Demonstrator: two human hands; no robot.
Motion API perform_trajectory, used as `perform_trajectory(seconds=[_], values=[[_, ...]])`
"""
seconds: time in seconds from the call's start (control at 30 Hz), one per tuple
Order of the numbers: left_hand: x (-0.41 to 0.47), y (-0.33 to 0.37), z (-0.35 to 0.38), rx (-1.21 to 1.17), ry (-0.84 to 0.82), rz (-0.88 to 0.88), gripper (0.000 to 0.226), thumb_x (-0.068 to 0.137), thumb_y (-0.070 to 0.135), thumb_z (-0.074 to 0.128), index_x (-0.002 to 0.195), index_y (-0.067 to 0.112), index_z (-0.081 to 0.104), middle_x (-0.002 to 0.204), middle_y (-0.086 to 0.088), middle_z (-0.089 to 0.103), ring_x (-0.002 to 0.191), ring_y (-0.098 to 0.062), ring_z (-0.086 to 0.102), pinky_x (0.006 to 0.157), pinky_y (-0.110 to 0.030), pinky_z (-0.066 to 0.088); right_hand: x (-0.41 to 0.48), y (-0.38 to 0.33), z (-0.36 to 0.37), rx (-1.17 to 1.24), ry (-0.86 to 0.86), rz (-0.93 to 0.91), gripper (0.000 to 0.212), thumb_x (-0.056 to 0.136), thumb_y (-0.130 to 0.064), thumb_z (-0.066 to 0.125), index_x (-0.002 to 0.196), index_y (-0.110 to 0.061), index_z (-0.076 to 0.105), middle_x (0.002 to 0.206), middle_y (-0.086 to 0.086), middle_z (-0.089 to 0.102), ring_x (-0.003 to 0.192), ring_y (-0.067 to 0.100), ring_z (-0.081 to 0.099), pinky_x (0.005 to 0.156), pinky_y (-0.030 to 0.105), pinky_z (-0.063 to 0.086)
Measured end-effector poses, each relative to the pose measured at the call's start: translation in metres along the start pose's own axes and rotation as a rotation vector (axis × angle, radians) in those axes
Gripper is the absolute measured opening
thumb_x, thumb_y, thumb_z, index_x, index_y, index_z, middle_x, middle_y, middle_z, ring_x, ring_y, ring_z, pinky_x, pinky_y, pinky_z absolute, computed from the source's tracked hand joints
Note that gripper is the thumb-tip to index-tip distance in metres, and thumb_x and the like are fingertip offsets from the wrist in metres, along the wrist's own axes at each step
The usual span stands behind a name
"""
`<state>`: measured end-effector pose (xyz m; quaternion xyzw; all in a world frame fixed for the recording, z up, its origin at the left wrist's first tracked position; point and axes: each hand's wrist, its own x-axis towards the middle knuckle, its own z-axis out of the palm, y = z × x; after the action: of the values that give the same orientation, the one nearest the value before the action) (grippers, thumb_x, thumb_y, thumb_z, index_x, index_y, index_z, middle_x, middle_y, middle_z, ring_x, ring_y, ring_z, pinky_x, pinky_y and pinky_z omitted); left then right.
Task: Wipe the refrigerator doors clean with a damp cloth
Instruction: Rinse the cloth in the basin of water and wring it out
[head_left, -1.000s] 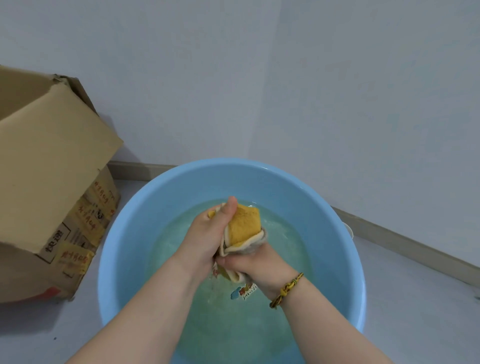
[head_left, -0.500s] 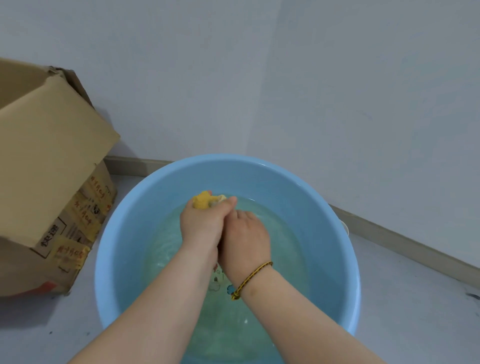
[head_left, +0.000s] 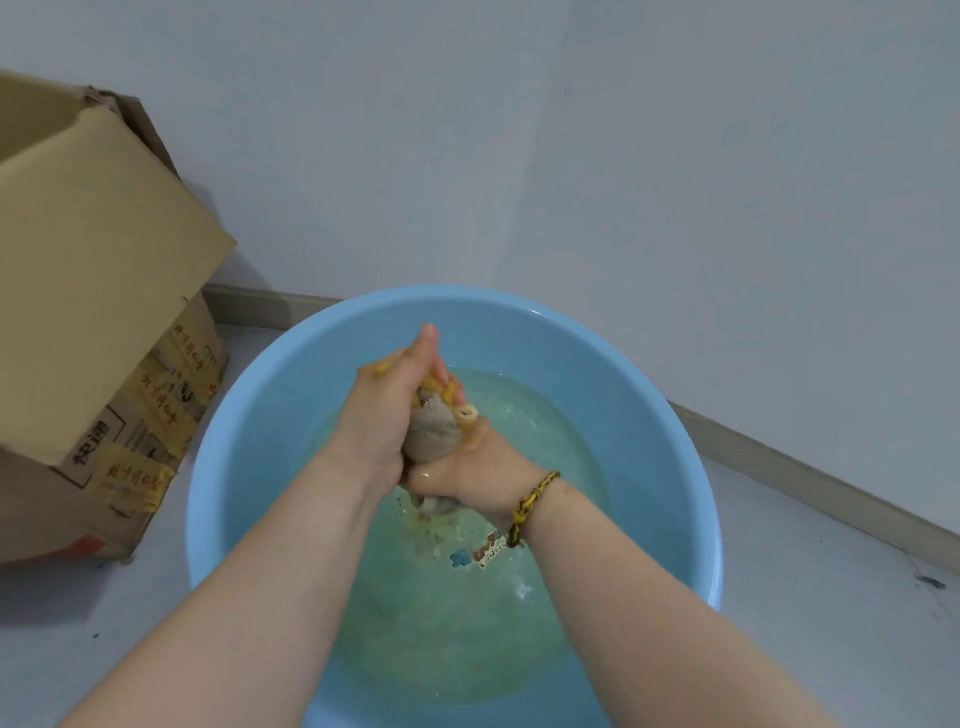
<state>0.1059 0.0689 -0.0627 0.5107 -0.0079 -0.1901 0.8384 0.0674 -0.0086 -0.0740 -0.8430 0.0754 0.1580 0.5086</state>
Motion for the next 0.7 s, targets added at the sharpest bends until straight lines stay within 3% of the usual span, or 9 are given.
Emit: perform_trajectory(seconds=[0.07, 0.17, 0.2, 0.27, 0.33, 0.47, 0.53, 0.6, 0.7], values=[[-0.004, 0.001, -0.004, -0.079, -0.077, -0.106, 0.06, 0.09, 0.041, 0.036, 0.037, 0.018, 0.054, 0.042, -0.002, 0.055, 0.041, -0.011, 0.053, 0.047, -0.013, 0.046, -0.005, -0.001, -0.008, -0.266, -0.029, -0.042, 0.02, 0.075, -0.002, 0.054, 0.063, -0.017, 0.048, 0.049, -0.005, 0.053, 0.043, 0.002, 0.051, 0.052, 0.013, 0.043], [-0.009, 0.009, -0.008, -0.29, -0.137, -0.246, 0.063, 0.091, 0.039, 0.033, 0.042, 0.014, 0.062, 0.039, -0.002, 0.054, 0.046, -0.015, 0.061, 0.056, -0.021, 0.053, -0.014, -0.002, -0.029, -0.717, 0.055, -0.159, 0.012, 0.081, -0.015, 0.058, 0.092, -0.013, 0.057, 0.084, 0.006, 0.063, 0.077, 0.017, 0.06, 0.058, 0.021, 0.035], [-0.009, 0.011, -0.009, -0.348, -0.112, -0.273, 0.057, 0.092, 0.034, 0.036, 0.048, 0.013, 0.065, 0.039, 0.0, 0.055, 0.047, -0.015, 0.062, 0.055, -0.021, 0.054, -0.016, -0.002, -0.036, -0.894, 0.158, -0.24, 0.019, 0.083, -0.018, 0.054, 0.099, -0.01, 0.057, 0.09, 0.007, 0.064, 0.082, 0.023, 0.061, 0.059, 0.023, 0.034], [-0.011, 0.012, -0.009, -0.323, -0.097, -0.299, 0.023, 0.088, 0.024, 0.05, 0.076, 0.012, 0.066, 0.055, 0.0, 0.065, 0.053, -0.011, 0.064, 0.056, -0.021, 0.055, -0.013, 0.003, -0.044, -1.081, 0.396, -0.58, 0.023, 0.079, -0.018, 0.045, 0.091, -0.008, 0.061, 0.073, 0.006, 0.065, 0.064, 0.024, 0.062, 0.054, 0.025, 0.039], [-0.016, 0.008, -0.01, -0.124, -0.253, -0.408, 0.028, 0.076, 0.025, 0.066, 0.1, 0.012, 0.059, 0.08, -0.004, 0.065, 0.068, -0.013, 0.063, 0.062, -0.026, 0.056, -0.011, 0.007, -0.051, -1.125, 0.555, -0.897, 0.023, 0.081, -0.008, 0.038, 0.082, -0.009, 0.061, 0.06, 0.004, 0.061, 0.051, 0.023, 0.059, 0.065, 0.03, 0.043], [-0.03, 0.009, -0.012, 0.318, -0.654, -0.797, 0.041, 0.052, 0.028, 0.085, 0.084, 0.014, 0.063, 0.078, -0.001, 0.068, 0.069, -0.016, 0.067, 0.051, -0.03, 0.055, -0.01, 0.007, -0.057, -1.311, 0.546, -1.194, 0.018, 0.089, -0.003, 0.029, 0.086, -0.013, 0.043, 0.065, 0.001, 0.061, 0.063, 0.021, 0.062, 0.091, 0.038, 0.042], [-0.028, 0.009, -0.005, 0.692, -0.67, -0.741, 0.018, 0.075, 0.02, 0.072, 0.08, 0.018, 0.056, 0.06, 0.009, 0.063, 0.054, -0.005, 0.059, 0.044, -0.017, 0.046, -0.009, 0.01, -0.056, -1.378, 0.417, -1.189, 0.015, 0.088, -0.003, 0.03, 0.088, -0.013, 0.042, 0.068, 0.0, 0.063, 0.063, 0.02, 0.062, 0.083, 0.033, 0.047], [-0.02, 0.005, 0.001, 0.992, -0.571, -0.622, 0.018, 0.081, 0.018, 0.066, 0.073, 0.021, 0.049, 0.053, 0.009, 0.05, 0.051, -0.007, 0.045, 0.042, -0.015, 0.036, -0.008, 0.017, -0.053, -1.426, 0.39, -1.109, 0.012, 0.085, -0.003, 0.033, 0.089, -0.012, 0.041, 0.071, -0.002, 0.066, 0.056, 0.016, 0.059, 0.057, 0.025, 0.049], [-0.013, 0.001, 0.009, 1.342, -0.527, -0.532, 0.025, 0.078, 0.019, 0.065, 0.065, 0.019, 0.043, 0.062, 0.002, 0.039, 0.056, -0.014, 0.035, 0.043, -0.017, 0.029, -0.007, 0.028, -0.041, -1.477, 0.312, -0.865, 0.023, 0.066, -0.017, 0.054, 0.086, -0.012, 0.044, 0.065, -0.003, 0.066, 0.044, 0.011, 0.053, 0.036, 0.018, 0.032]])
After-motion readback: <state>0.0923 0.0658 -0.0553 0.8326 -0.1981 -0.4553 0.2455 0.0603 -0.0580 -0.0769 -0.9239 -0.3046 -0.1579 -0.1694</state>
